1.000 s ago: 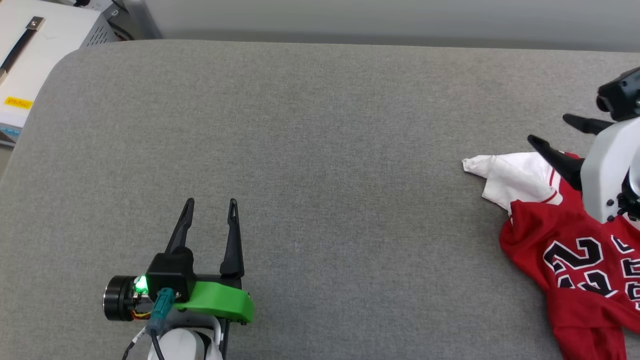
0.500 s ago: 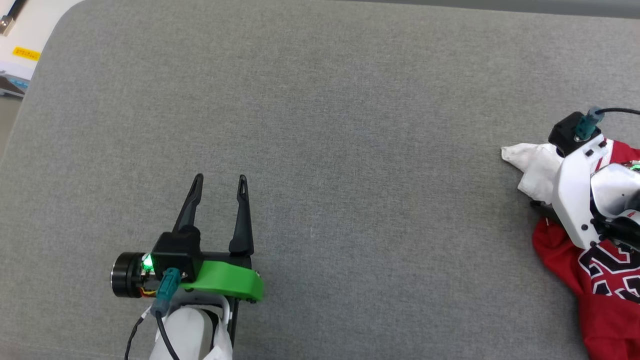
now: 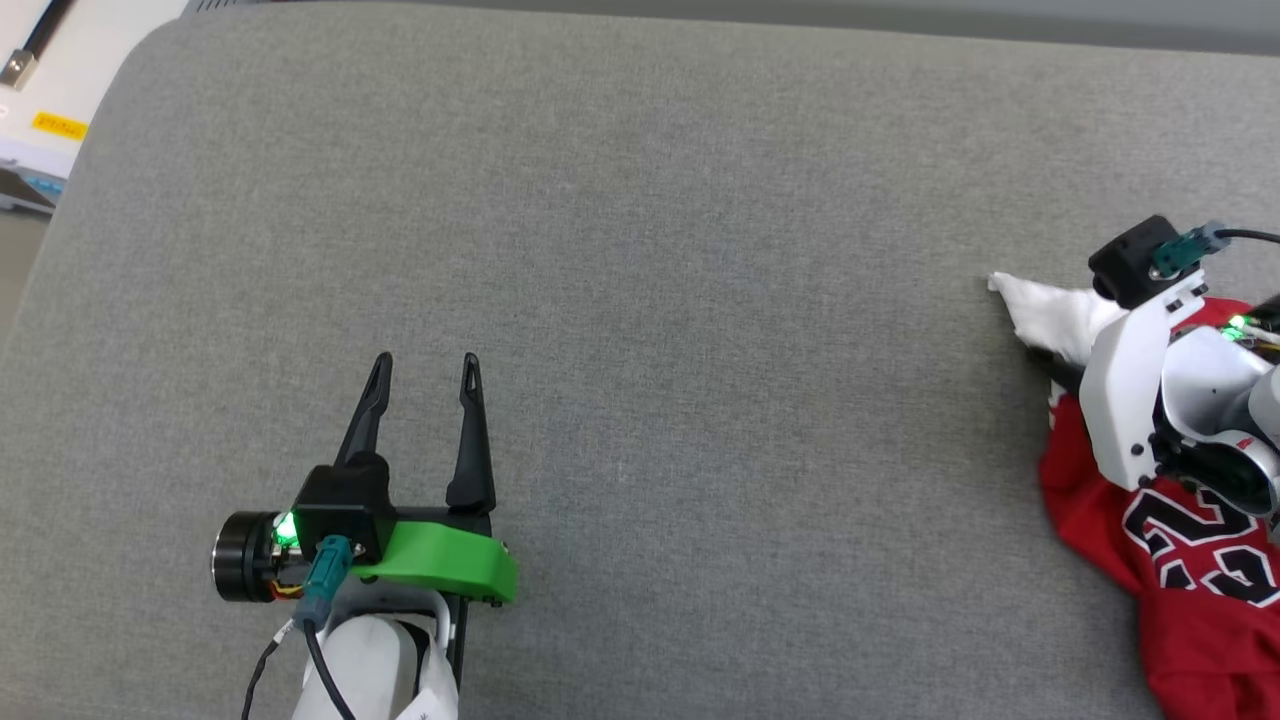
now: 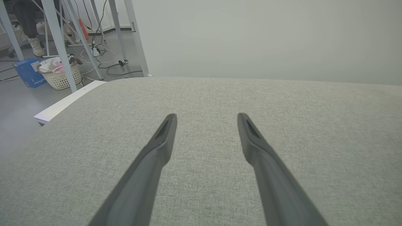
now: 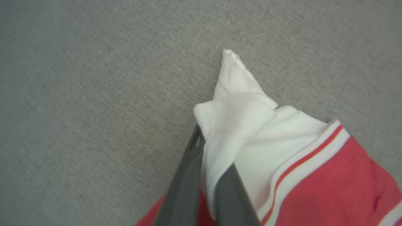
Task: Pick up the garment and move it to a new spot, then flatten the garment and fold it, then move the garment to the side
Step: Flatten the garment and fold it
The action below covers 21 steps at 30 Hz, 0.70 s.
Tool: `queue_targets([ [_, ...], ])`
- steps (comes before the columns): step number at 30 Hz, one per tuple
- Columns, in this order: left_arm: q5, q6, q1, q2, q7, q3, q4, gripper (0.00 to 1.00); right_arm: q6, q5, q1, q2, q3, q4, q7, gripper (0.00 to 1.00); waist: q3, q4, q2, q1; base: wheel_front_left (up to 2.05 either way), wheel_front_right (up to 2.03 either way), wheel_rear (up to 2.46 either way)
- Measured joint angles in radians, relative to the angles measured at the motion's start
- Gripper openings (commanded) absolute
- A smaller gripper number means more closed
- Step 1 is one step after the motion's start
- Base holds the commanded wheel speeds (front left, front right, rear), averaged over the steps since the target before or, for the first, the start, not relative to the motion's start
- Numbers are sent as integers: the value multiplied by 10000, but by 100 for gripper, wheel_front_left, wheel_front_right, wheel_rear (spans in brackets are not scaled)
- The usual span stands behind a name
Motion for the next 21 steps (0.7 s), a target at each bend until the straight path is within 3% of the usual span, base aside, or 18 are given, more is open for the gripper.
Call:
queue_targets([
  [12,75,-50,523,0,0,157,21,100,6,562,741,-627,-1837,-1611,-2631,0,-906,-232,0,0,0,0,0],
  [21,79,-86,802,0,0,278,-12,100,6,-23,1310,-366,-3549,-2796,-3045,0,-1260,-269,0,0,0,0,0],
])
